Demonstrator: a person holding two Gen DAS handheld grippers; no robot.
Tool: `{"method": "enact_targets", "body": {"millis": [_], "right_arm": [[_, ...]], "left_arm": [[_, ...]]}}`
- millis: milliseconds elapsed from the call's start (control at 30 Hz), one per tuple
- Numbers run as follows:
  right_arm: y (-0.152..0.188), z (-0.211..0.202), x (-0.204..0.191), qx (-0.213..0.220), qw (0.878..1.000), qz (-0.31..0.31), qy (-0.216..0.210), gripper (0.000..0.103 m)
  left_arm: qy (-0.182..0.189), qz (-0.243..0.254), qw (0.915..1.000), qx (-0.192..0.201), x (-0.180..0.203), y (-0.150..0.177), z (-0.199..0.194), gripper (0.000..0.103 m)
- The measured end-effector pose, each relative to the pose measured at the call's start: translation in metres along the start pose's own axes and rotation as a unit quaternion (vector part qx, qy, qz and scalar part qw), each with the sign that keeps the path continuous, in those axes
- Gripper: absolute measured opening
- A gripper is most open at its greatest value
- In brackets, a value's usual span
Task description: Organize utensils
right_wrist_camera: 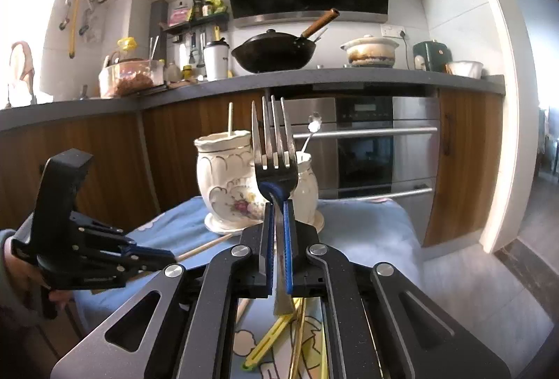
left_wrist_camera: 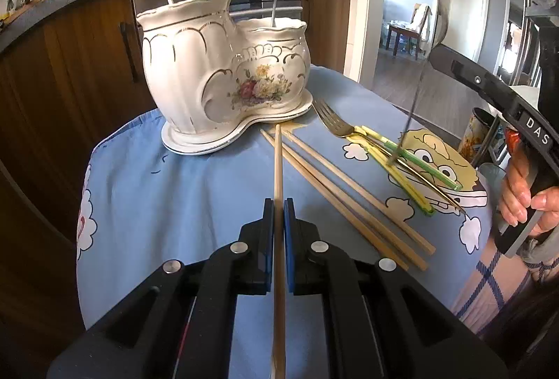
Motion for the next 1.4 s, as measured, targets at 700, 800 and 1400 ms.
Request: {"method": "enact_targets", "body": {"millis": [700,800,1400], "right_arm": [[0.019,0.013,0.000,-0.051,0.999,-0.005,0.002,0.001],[0.021,0.014,-0.001,-0.055,0.998,-0.007,-0.001,0.001],[0.061,0.086,-0.067,-0.239,0.953,-0.155,-0.101,0.016]], "left_arm": [[0.000,-0.004,1.0000,-0.008,0.000,0.004,0.006,0.003],[-0.001,-0.004,1.0000,-0.007,-0.001,0.005,0.005,0.003],[0.022,-0.009,0.9970,-0.074,0.000,0.038,0.013,0.020]]}}
Point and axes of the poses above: each gripper's, at about its wrist camera, not at the fingertips, and z roughly the way its jaws point, x to its right, y to its underside, the point moved 10 cm from there along z, roughly the way its jaws point, and after that the axes turned 4 degrees about z, right-handed, at the moved point
